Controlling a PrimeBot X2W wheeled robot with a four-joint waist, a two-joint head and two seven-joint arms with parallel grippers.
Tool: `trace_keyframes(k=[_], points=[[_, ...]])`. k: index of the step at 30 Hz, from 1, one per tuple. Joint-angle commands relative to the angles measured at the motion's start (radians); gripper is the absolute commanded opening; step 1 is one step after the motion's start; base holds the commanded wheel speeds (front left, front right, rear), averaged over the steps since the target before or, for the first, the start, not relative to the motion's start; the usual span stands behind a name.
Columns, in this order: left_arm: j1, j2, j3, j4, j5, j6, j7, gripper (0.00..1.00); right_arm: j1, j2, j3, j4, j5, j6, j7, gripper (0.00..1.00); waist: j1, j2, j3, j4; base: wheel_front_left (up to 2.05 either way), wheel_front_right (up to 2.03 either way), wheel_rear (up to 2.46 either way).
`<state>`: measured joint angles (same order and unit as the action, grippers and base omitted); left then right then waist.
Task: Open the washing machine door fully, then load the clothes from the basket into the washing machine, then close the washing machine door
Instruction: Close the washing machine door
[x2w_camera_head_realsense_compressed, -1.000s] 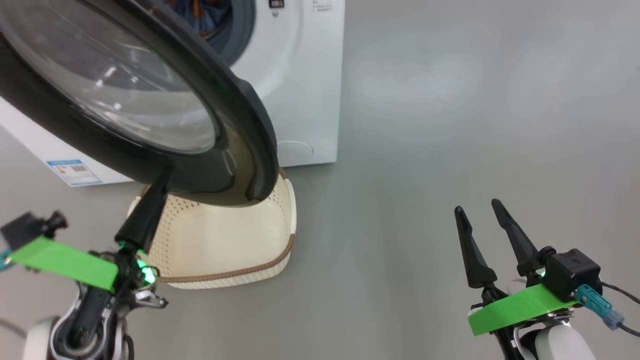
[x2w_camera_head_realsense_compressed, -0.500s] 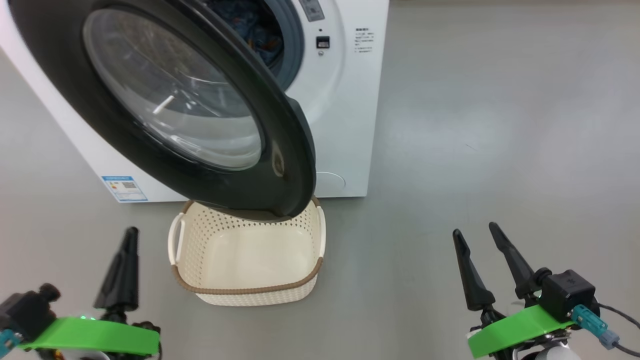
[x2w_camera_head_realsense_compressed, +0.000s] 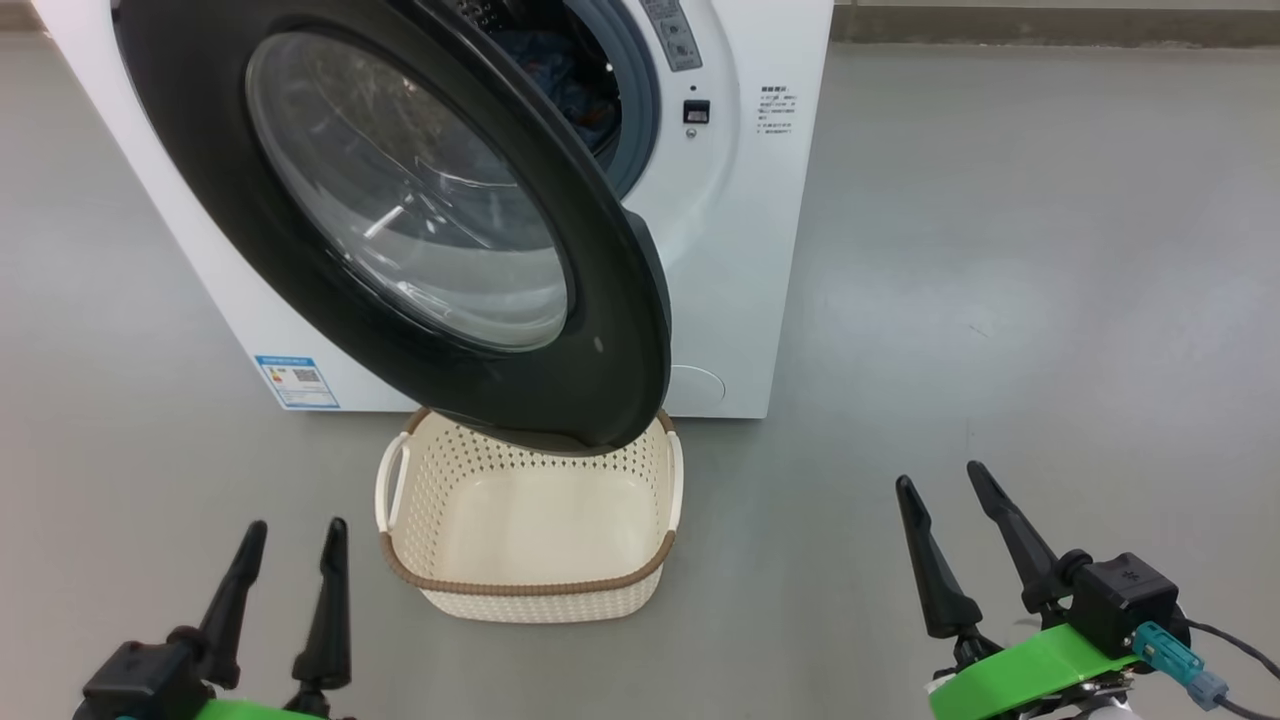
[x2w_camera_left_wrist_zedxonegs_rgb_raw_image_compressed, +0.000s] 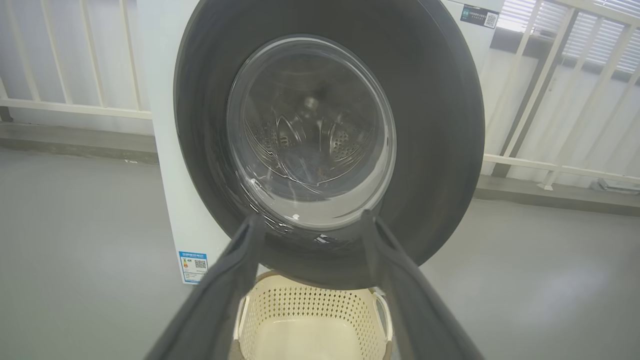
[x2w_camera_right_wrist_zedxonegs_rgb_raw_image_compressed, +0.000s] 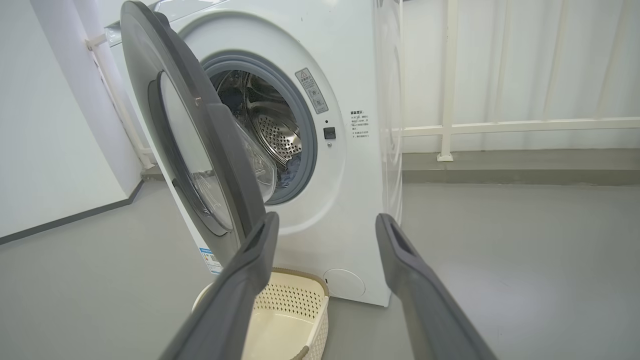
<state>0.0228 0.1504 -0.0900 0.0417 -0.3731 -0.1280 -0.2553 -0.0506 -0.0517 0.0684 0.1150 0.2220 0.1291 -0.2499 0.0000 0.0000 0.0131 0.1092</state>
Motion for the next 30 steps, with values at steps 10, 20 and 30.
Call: trace_keyframes(k=[10, 20, 30], points=[[-0.019, 0.021, 0.008, 0.004, 0.000, -0.003, -0.006, 1.00, -0.011, 0.001, 0.034, 0.000, 0.007, 0.002, -0.012, 1.00, 0.0000, 0.0000, 0.003, -0.003, 0.00, 0.00, 0.00], [-0.011, 0.028, -0.005, 0.023, 0.010, -0.003, -0.006, 1.00, -0.010, 0.001, 0.035, 0.009, 0.007, 0.002, -0.012, 1.00, 0.0000, 0.0000, -0.007, -0.011, 0.00, 0.00, 0.00], [-0.009, 0.025, -0.017, 0.032, 0.024, -0.003, -0.006, 1.00, -0.007, 0.001, 0.037, 0.011, 0.006, 0.002, -0.012, 1.00, 0.0000, 0.0000, -0.009, -0.009, 0.00, 0.00, 0.00]])
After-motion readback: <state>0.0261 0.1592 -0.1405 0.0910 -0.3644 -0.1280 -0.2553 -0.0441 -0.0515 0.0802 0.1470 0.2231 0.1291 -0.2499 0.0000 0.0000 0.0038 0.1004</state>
